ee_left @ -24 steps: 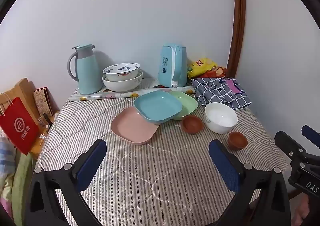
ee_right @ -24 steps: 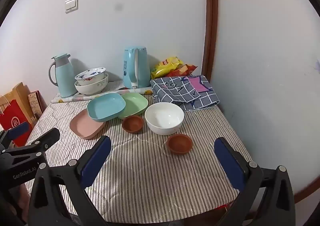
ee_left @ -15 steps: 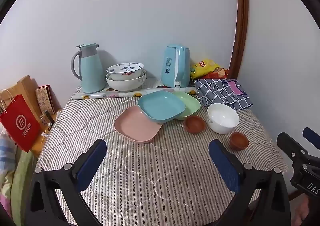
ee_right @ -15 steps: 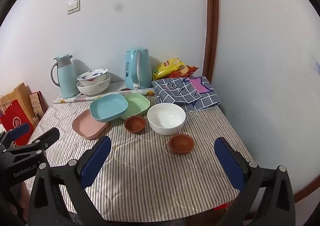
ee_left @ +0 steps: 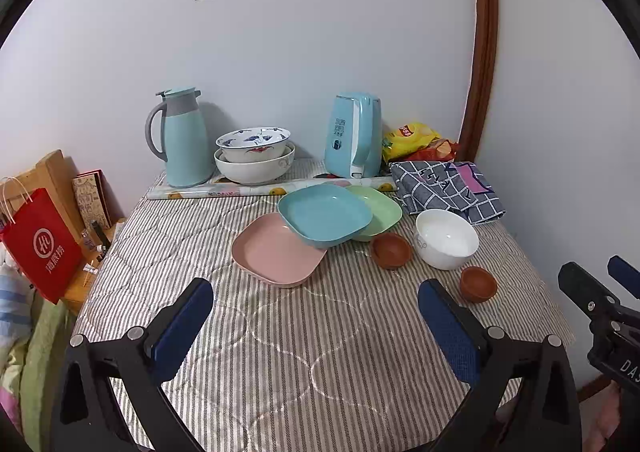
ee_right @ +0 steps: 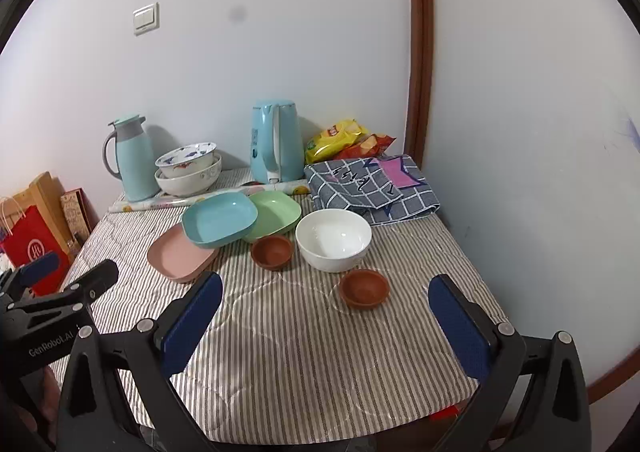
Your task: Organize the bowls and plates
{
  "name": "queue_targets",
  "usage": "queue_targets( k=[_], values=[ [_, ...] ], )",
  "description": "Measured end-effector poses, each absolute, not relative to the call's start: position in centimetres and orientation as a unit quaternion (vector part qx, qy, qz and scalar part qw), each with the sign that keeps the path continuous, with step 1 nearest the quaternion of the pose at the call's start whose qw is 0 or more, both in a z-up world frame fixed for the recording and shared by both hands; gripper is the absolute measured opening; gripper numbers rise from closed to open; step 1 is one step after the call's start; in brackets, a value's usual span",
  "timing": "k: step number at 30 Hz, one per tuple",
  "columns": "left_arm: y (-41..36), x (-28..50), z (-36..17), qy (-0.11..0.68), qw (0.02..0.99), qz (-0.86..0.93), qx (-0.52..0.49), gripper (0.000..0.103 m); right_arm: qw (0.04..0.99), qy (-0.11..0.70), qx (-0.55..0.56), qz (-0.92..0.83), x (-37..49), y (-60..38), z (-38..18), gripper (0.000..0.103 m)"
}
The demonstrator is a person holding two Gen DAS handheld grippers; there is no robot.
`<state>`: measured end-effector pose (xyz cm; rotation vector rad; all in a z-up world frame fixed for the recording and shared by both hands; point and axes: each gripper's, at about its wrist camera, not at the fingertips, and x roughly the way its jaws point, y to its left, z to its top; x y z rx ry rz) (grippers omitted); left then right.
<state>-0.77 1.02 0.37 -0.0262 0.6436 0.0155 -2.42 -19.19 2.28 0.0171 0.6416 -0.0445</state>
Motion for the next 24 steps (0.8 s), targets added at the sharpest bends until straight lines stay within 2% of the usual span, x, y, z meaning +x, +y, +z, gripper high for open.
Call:
queue_targets(
  k=[24],
  values=[
    [0.73, -1.18, 0.45, 0.311, 0.95, 0.0, -0.018, 0.103, 0.948, 0.317, 0.013, -0.023, -2.81, -19.54, 1.8, 0.102]
  ],
)
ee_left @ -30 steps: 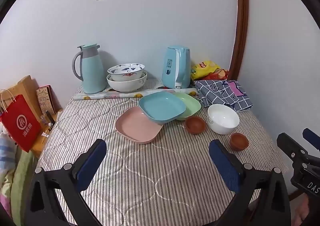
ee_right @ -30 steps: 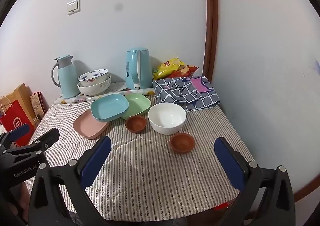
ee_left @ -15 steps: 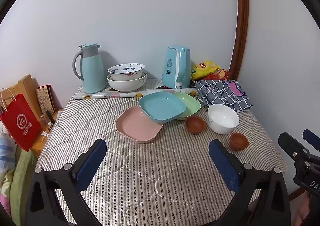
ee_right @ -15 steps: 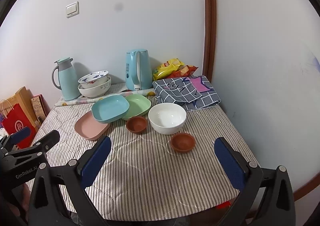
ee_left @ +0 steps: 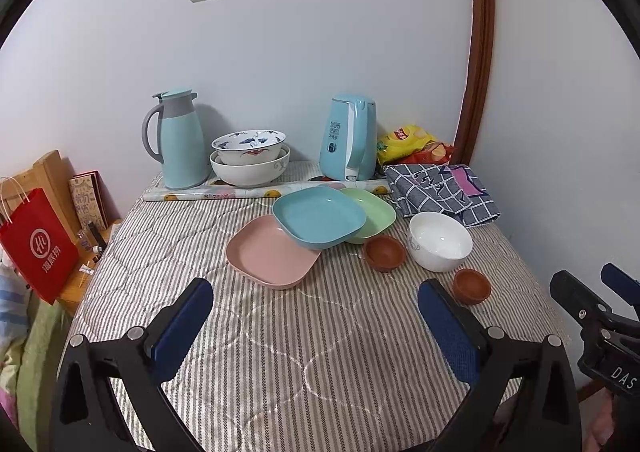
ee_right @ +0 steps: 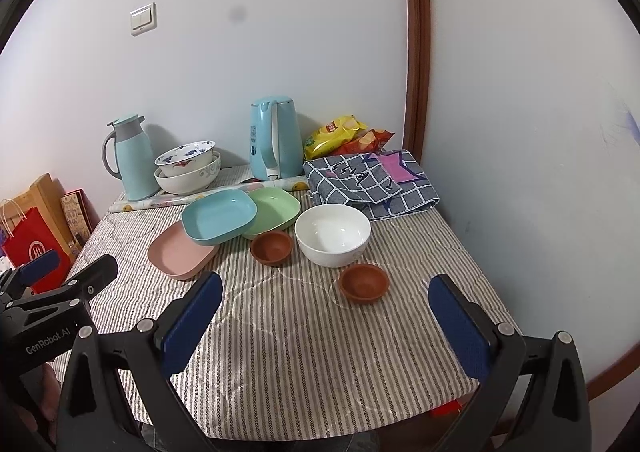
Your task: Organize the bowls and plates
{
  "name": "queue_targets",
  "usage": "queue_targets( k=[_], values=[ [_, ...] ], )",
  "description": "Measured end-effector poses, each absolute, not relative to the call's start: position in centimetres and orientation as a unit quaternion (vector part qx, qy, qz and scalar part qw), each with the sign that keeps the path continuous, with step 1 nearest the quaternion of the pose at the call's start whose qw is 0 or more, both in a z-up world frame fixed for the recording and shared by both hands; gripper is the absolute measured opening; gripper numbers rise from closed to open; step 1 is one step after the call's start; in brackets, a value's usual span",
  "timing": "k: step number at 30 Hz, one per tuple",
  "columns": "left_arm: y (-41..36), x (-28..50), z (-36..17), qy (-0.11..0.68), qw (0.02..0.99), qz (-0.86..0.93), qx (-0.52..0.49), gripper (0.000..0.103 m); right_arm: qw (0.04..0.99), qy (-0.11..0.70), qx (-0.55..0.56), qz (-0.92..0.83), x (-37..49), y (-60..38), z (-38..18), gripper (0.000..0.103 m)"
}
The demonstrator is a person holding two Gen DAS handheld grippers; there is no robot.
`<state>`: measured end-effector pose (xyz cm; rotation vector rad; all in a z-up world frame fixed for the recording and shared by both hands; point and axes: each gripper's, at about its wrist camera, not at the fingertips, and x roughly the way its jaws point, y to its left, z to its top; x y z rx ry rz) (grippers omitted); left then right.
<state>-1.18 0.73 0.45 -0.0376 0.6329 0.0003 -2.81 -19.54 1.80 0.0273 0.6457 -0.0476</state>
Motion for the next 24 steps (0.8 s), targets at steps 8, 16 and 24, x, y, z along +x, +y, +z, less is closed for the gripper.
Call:
queue_targets(
  k=[8, 16, 24],
  values=[
    [0.72, -1.27, 0.49, 0.311, 0.95, -0.002, -0.021, 0.103, 0.948, 0.317, 0.008, -0.026, -2.93, -19.5, 1.75, 0.102],
    [0.75, -1.33, 0.46, 0.311, 0.95, -0.004, -0.021, 0.103, 0.948, 0.317, 0.007, -0.028, -2.91, -19.45, 1.76, 0.102],
    [0.79, -1.28, 0.5, 0.311, 0.95, -0.004, -0.021, 0.103, 0.948, 0.318, 0.011, -0.028, -2.84, -19.55, 1.71, 0.102]
  ],
)
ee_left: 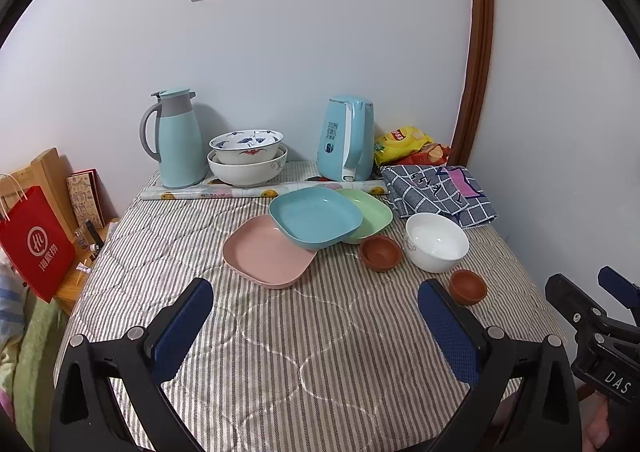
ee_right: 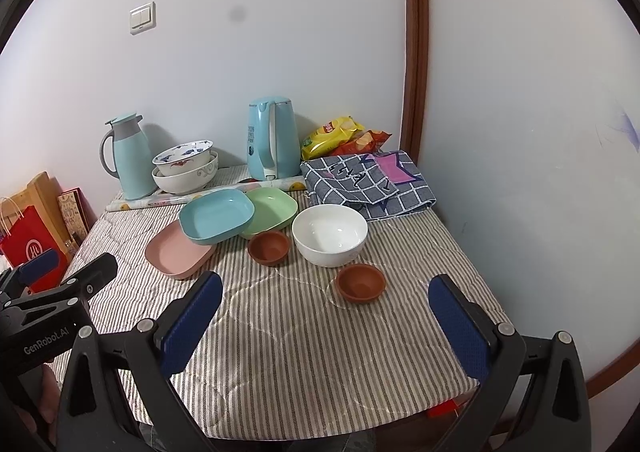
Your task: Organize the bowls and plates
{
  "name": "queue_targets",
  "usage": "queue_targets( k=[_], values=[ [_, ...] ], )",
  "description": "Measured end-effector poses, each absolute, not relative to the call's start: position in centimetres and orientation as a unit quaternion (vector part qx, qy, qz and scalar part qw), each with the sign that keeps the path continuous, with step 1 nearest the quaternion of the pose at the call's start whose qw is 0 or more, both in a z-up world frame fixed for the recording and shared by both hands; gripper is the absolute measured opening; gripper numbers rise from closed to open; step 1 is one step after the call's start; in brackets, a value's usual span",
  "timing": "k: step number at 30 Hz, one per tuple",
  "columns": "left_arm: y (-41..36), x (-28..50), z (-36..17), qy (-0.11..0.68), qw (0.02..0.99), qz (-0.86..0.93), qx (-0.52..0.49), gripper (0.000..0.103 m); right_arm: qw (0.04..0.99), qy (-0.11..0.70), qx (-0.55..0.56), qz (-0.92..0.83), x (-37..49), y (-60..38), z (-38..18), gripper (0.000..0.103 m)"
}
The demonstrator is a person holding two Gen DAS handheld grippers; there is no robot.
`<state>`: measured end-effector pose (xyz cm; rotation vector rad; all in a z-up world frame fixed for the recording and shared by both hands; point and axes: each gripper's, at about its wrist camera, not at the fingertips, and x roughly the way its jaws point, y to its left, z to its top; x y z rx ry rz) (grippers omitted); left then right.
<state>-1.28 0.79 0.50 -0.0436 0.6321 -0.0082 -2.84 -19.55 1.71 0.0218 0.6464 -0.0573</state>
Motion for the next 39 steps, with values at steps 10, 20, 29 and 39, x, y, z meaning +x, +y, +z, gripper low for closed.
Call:
queue_targets(
  k=[10, 20, 29, 39],
  values=[
    [0.67, -1.37, 0.53, 0.31, 0.95, -0.005, -0.022, 0.103, 0.948, 0.317, 0.013, -0.031, -2.95, -19.61, 1.63, 0.102],
    [0.76, -1.59, 0.83, 0.309, 0.951, 0.0, -0.021, 0.103, 0.948, 0.318, 0.013, -0.033, -2.96, -19.69, 1.54, 0.102],
    [0.77, -1.88, 1.05, 0.312, 0.95, -0.005, -0.018, 0.103, 0.947, 0.32, -0.001, -0.036, -3.21, -19.26, 1.5, 0.102],
    [0.88, -1.74, 1.25, 0.313, 0.949, -0.006, -0.02, 0.103, 0.947, 0.319, 0.016, -0.028, -3.14, -19.75, 2.0, 0.102]
  ],
)
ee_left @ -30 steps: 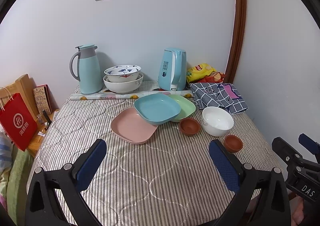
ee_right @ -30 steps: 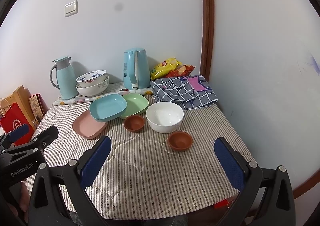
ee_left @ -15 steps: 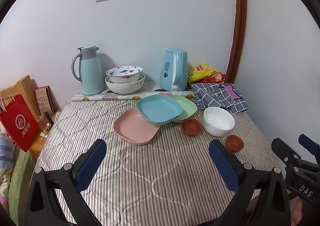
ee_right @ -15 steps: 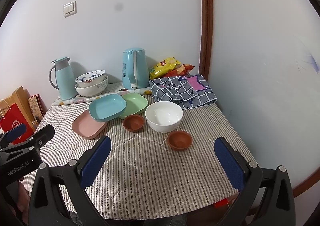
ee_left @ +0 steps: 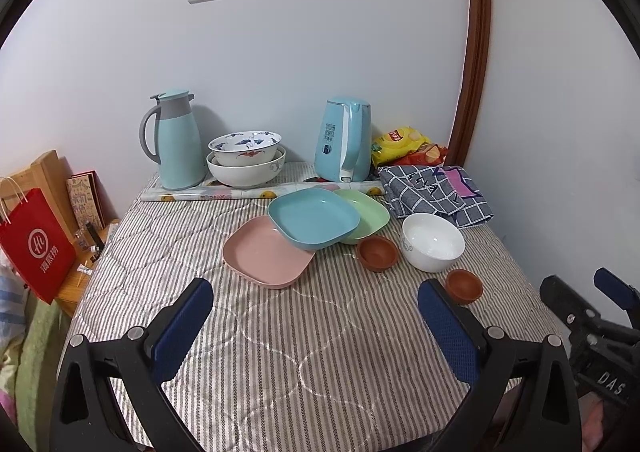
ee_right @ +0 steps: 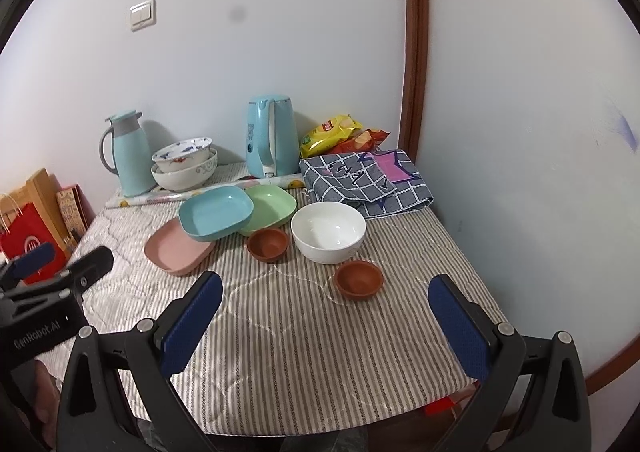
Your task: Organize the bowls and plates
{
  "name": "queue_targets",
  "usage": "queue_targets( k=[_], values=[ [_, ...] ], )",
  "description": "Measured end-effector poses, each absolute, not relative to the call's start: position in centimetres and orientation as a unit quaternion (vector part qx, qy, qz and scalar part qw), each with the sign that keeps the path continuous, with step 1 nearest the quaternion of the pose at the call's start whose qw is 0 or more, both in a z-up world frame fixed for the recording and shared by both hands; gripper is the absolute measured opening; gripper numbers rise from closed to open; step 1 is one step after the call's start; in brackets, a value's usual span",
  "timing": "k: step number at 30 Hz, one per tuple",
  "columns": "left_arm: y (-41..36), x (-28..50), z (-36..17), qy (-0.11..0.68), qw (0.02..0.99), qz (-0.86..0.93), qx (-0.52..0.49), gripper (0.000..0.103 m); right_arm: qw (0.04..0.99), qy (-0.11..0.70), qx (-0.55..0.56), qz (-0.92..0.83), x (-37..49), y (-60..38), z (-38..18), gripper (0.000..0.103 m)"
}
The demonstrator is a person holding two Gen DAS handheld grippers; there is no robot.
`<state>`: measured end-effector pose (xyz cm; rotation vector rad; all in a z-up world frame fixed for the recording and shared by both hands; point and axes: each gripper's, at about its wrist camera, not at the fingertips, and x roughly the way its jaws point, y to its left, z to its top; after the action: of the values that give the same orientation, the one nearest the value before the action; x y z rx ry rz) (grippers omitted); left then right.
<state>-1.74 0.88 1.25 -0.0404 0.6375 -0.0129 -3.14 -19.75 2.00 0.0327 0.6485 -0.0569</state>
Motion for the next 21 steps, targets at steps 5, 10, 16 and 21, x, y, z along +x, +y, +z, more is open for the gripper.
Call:
queue_targets(
  k=[5, 10, 16, 21],
  values=[
    [0.8, -1.3, 1.3, 0.314, 0.949, -0.008, -0.017, 0.103, 0.946, 0.323, 0.022, -0.023, -2.8, -20.0, 2.0, 0.101],
    [0.8, -0.2, 1.2, 0.318, 0.948, -0.009, -0.014, 0.103, 0.944, 0.327, 0.033, -0.018, -1.7, -20.1, 1.9, 0.101],
    [1.2, 1.7, 1.1, 0.322, 0.947, -0.009, -0.014, 0.103, 0.938, 0.343, 0.039, -0.018, 0.6, -19.8, 1.6, 0.101],
    [2.0, 4.0, 1.2, 0.33, 0.944, -0.005, -0.018, 0.103, 0.933, 0.358, 0.025, -0.019, 3.0, -19.1, 1.6, 0.101]
  ],
)
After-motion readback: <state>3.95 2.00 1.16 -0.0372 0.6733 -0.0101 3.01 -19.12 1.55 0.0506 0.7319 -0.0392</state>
